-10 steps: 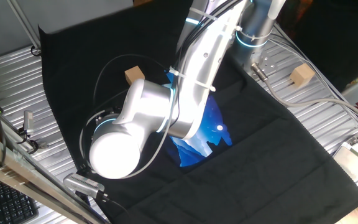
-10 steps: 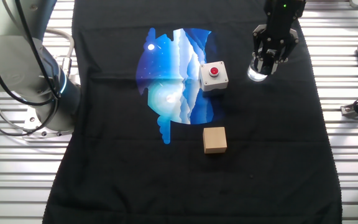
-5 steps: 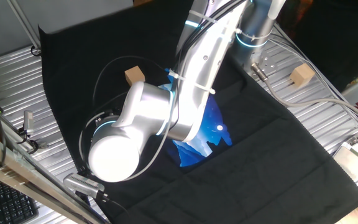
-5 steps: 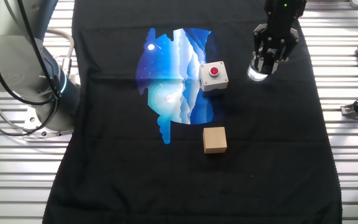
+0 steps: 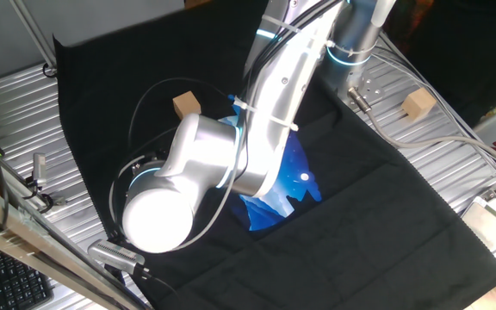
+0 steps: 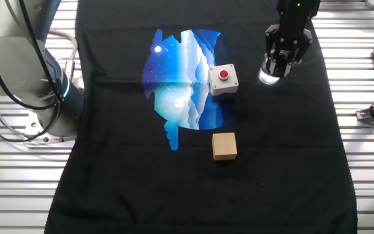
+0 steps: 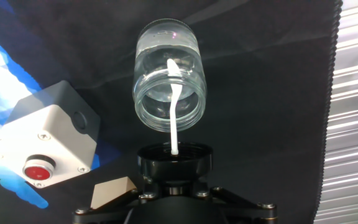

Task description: Screw the lid onto the jar

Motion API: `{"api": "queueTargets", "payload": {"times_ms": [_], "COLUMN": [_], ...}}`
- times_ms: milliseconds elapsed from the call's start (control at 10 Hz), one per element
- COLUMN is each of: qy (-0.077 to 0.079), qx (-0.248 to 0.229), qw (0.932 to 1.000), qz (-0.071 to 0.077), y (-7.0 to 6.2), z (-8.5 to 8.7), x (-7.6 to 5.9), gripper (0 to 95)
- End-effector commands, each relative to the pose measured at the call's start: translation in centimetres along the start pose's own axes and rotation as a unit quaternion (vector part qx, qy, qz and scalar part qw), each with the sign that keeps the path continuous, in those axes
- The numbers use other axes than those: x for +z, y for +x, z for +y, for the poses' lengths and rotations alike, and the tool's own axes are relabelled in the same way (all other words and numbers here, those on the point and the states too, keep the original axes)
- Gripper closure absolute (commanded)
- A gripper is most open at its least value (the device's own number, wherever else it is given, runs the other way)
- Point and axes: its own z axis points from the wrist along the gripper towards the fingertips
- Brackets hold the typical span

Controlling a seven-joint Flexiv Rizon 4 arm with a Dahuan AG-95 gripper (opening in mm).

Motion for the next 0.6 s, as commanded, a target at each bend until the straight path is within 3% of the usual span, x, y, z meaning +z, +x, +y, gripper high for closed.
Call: {"api": "queueTargets", "payload": {"times_ms": [100, 600], "qy": [-0.001, -0.005], "qx": [0.003, 0.009], "qw": [1.0, 0.9999], "qz": [0.004, 0.013], "y": [-0.05, -0.11], "z": [-0.01, -0.02], "x": [0.0, 0.0], "gripper": [76.0, 76.0]}}
